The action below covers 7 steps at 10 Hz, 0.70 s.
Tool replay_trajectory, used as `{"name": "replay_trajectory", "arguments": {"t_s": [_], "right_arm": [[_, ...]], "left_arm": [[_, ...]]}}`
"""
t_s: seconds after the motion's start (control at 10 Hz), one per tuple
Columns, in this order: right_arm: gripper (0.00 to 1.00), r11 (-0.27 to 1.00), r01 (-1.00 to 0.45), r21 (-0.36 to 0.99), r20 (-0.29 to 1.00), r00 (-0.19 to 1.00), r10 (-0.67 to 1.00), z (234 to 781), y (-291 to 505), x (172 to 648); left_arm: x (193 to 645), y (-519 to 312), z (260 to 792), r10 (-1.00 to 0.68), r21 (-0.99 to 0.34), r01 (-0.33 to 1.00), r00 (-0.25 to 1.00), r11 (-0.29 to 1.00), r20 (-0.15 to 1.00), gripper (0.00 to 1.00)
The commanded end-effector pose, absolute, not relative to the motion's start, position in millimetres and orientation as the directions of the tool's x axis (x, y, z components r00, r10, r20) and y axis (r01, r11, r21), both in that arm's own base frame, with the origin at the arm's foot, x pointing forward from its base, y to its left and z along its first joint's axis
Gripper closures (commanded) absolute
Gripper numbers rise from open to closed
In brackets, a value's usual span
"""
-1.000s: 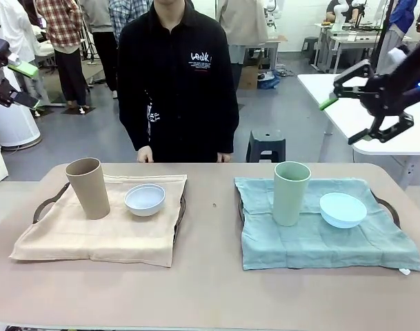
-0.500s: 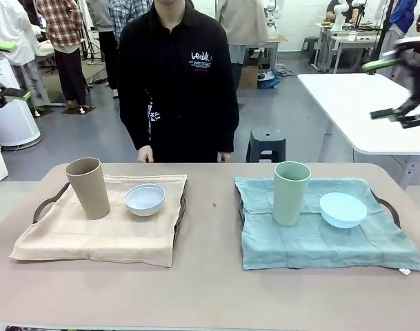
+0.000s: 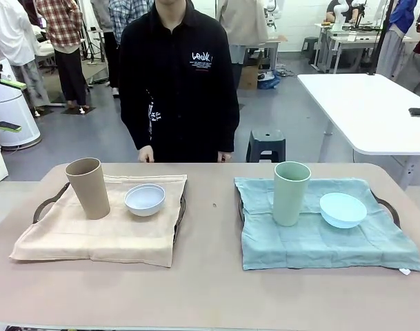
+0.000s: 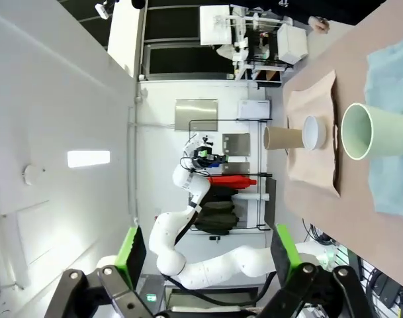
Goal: Set up a tray with a mat and arrange the tableware.
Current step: Place the Picnic Bowl and Reusable plastic cup back onto the Handle tray in front of the human's position.
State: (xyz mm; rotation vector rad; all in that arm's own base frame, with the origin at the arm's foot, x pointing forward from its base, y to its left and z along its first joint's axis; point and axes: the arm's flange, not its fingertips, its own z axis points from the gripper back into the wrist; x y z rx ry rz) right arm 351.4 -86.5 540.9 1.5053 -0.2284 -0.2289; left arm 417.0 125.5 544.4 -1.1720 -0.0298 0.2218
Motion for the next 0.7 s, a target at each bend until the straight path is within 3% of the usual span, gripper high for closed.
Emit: {"name": "replay_trajectory", "arguments": {"t_s": [0.0,0.6], "right_arm": [[0.00,0.059,0.016,0.998,0.002,0.951,-0.310,548.7,-79.0,354.0],[0.00,0.059,0.016,0.998,0.002,0.951,-0.310,548.7,-79.0,354.0]], "left_arm": [[412.9,134.2,547.2,0.184,-0.949,-0.135,0.979,0.284,-0.084,0.00],[412.9,134.2,547.2,0.184,-0.949,-0.135,0.979,0.284,-0.084,0.00]]}}
